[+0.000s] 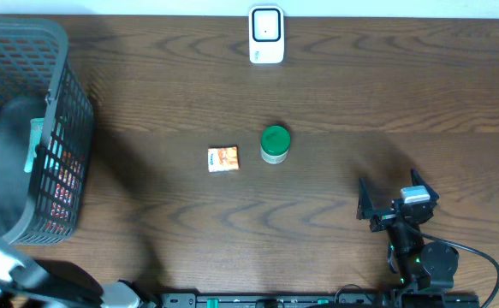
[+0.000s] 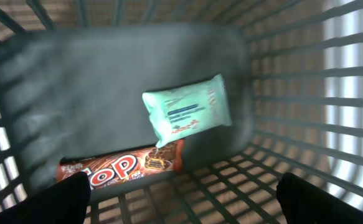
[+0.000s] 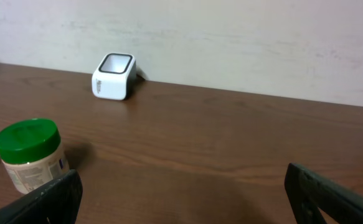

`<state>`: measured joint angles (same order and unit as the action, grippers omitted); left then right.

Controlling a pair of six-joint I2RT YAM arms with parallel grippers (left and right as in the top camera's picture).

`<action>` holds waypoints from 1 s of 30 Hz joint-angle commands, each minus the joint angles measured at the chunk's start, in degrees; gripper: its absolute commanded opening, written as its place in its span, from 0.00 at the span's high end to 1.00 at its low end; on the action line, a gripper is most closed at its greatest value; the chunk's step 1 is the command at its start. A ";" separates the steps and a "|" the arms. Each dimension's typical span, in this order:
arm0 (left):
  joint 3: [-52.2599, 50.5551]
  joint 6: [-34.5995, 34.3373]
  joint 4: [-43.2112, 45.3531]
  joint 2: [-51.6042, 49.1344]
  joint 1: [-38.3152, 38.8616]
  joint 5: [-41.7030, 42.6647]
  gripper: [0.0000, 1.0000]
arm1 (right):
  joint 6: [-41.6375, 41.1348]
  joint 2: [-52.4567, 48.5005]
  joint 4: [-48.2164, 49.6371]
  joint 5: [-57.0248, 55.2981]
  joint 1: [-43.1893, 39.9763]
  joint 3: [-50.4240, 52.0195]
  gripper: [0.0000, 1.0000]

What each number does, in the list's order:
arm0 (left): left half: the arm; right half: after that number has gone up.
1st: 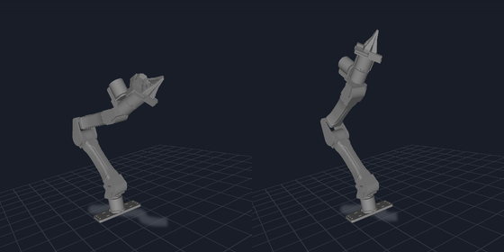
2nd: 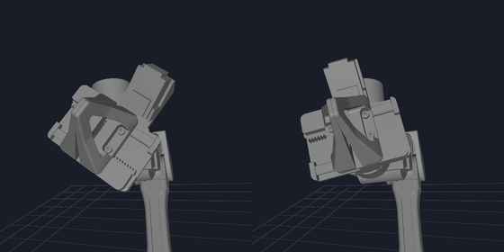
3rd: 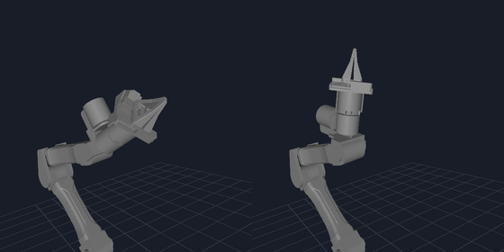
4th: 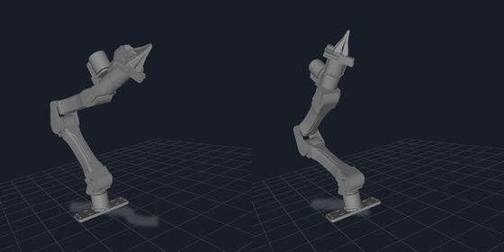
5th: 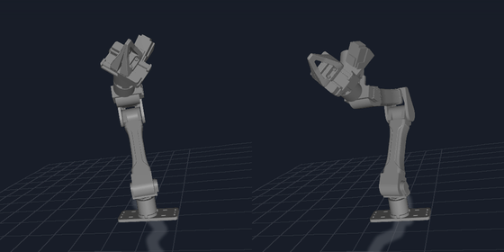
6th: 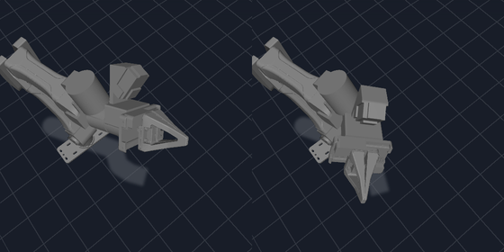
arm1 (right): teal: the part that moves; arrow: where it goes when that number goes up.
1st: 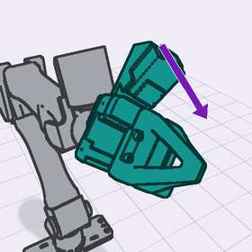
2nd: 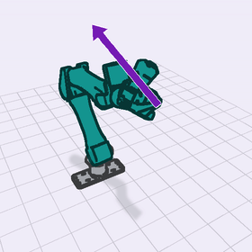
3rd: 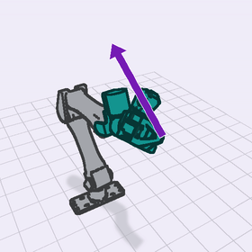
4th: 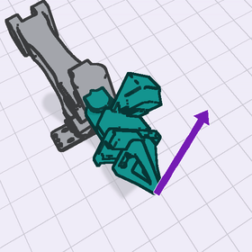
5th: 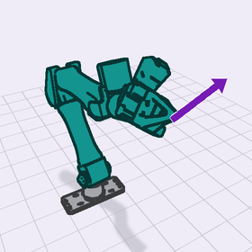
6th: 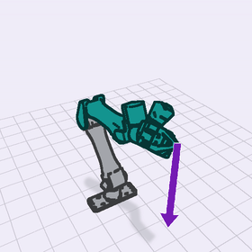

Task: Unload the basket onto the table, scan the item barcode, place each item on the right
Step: 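Reach the left gripper into the basket and grasp the green tissue pack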

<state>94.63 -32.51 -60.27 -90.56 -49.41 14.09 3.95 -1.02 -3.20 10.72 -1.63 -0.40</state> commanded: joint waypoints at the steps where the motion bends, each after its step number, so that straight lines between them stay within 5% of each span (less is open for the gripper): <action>1: -3.45 0.76 3.26 -3.72 -0.20 1.97 0.04 | -0.68 0.15 -0.24 0.09 0.55 0.09 0.01; 17: -21.68 -4.00 25.64 -9.25 -0.17 8.41 0.02 | -0.68 0.15 -0.24 0.09 0.55 0.09 0.01; 30: -22.38 -7.26 28.28 -16.02 1.68 10.62 0.02 | -0.68 0.15 -0.24 0.09 0.55 0.09 0.01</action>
<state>72.49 -37.91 -32.32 -103.77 -48.75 22.50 3.95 -1.02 -3.20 10.72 -1.63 -0.40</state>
